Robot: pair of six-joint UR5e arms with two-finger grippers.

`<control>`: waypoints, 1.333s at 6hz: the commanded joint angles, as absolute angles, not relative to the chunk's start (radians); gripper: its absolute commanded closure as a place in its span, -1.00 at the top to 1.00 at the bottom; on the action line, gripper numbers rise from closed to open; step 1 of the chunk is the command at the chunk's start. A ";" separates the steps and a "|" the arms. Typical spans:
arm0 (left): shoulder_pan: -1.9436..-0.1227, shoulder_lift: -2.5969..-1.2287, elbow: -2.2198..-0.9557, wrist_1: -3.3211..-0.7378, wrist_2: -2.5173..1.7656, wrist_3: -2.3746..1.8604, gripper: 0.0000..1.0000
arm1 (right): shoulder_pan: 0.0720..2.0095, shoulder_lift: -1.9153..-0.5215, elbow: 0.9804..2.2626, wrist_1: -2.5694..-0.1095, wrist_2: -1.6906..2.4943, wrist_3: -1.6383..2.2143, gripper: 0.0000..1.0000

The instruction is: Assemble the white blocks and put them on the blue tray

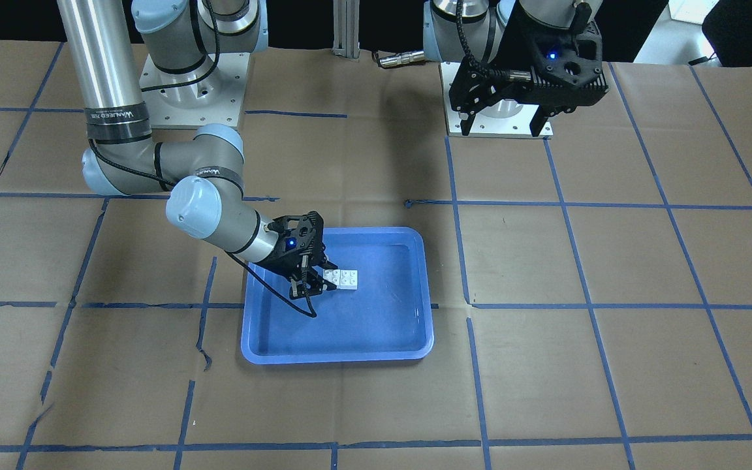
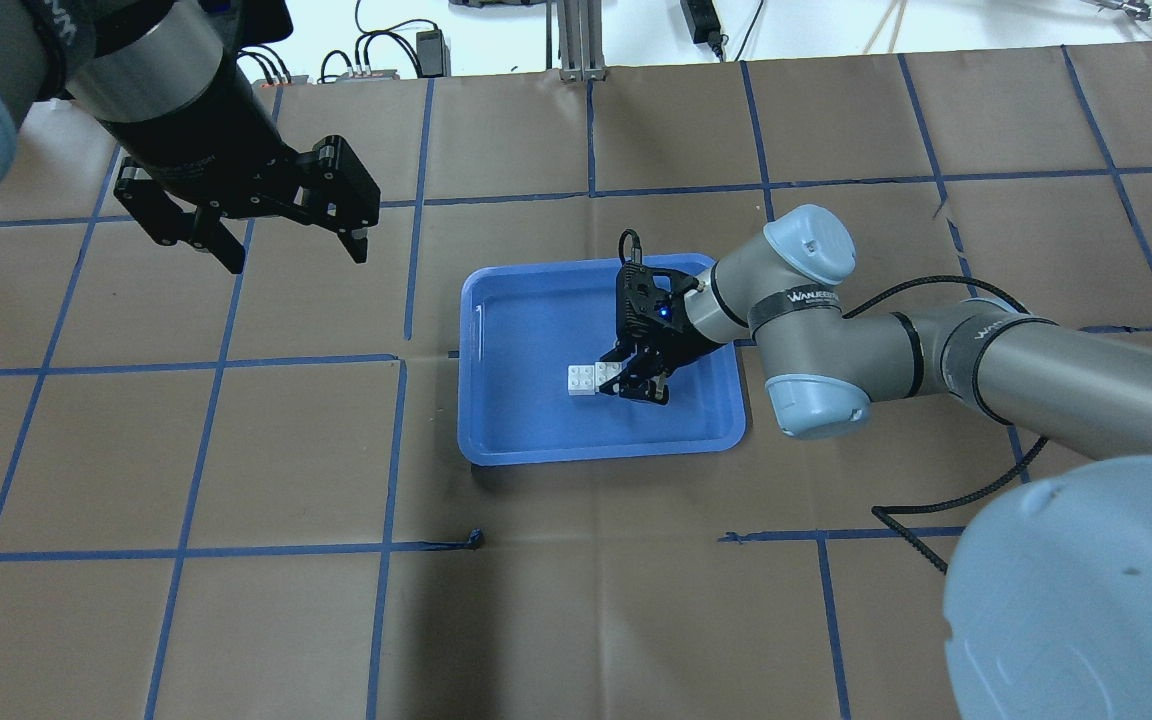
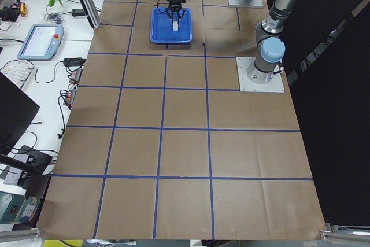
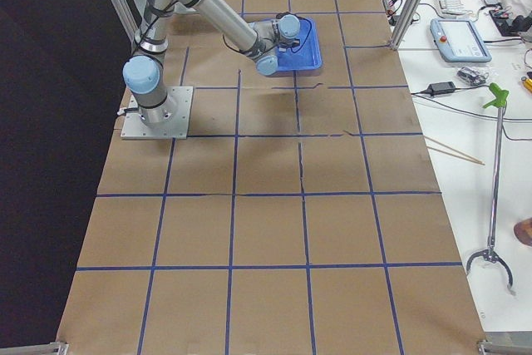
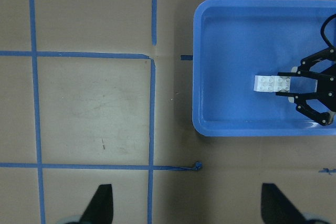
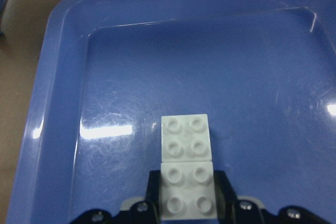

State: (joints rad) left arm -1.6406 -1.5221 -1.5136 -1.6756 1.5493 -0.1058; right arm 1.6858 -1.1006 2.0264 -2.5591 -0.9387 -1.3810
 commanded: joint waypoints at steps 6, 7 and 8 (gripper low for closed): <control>-1.640 -1.523 -1.513 -1.675 1.549 -0.106 0.98 | 1.686 -1.097 2.034 -2.597 -0.933 -1.331 -0.44; -1.640 -1.523 -1.513 -1.675 1.549 -0.106 0.98 | 1.686 -1.097 2.034 -2.597 -0.933 -1.331 -0.44; -1.640 -1.523 -1.513 -1.675 1.549 -0.106 0.98 | 1.686 -1.097 2.034 -2.596 -0.933 -1.330 -0.40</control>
